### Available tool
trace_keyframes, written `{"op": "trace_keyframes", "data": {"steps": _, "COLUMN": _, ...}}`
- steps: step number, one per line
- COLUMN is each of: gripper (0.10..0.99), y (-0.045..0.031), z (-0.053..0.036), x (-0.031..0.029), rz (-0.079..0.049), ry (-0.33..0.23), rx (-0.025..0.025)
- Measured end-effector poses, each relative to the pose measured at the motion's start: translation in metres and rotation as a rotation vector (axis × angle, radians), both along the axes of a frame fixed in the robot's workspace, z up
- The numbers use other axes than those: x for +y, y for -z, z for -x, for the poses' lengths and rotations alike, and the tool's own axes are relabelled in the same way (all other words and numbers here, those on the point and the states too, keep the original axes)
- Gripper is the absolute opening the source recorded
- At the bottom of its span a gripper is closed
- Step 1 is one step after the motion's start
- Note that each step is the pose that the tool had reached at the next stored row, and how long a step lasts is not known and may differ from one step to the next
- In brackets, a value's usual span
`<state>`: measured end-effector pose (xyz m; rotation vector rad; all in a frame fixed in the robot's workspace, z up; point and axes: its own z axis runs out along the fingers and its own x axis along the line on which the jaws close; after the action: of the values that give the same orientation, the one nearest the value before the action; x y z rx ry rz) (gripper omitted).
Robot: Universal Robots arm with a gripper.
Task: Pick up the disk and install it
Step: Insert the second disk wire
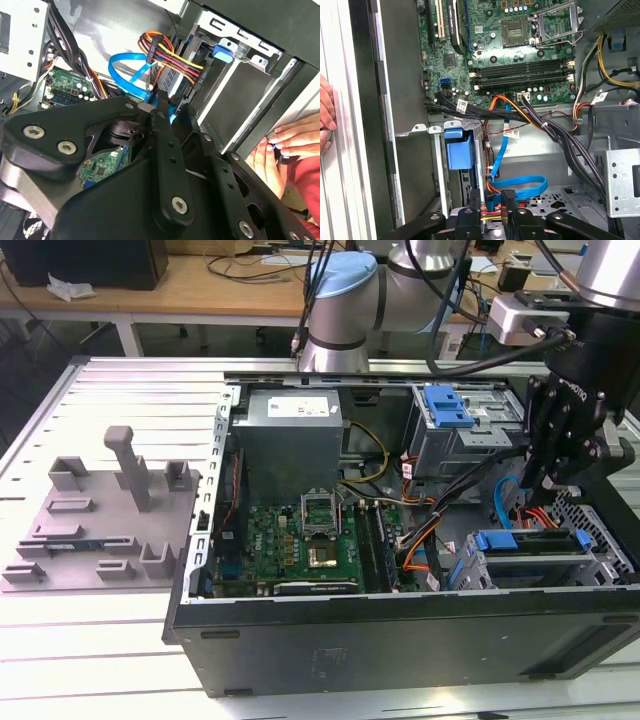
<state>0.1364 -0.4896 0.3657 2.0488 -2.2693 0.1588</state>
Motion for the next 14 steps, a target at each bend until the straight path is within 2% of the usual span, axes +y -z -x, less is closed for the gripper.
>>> {"op": "trace_keyframes", "data": {"steps": 2, "gripper": 0.306, "y": 0.0004, "z": -0.0001, "x": -0.0001, "rz": 0.000, "ry": 0.000, "rx": 0.0022}}
{"op": "trace_keyframes", "data": {"steps": 11, "gripper": 0.306, "y": 0.0023, "z": -0.0001, "x": -0.0012, "rz": 0.000, "ry": 0.000, "rx": 0.0022}}
{"op": "trace_keyframes", "data": {"steps": 12, "gripper": 0.290, "y": 0.0023, "z": -0.0001, "x": -0.0012, "rz": 0.000, "ry": 0.000, "rx": 0.0022}}
{"op": "trace_keyframes", "data": {"steps": 14, "gripper": 0.165, "y": 0.0023, "z": -0.0001, "x": -0.0013, "rz": 0.000, "ry": 0.000, "rx": 0.0021}}
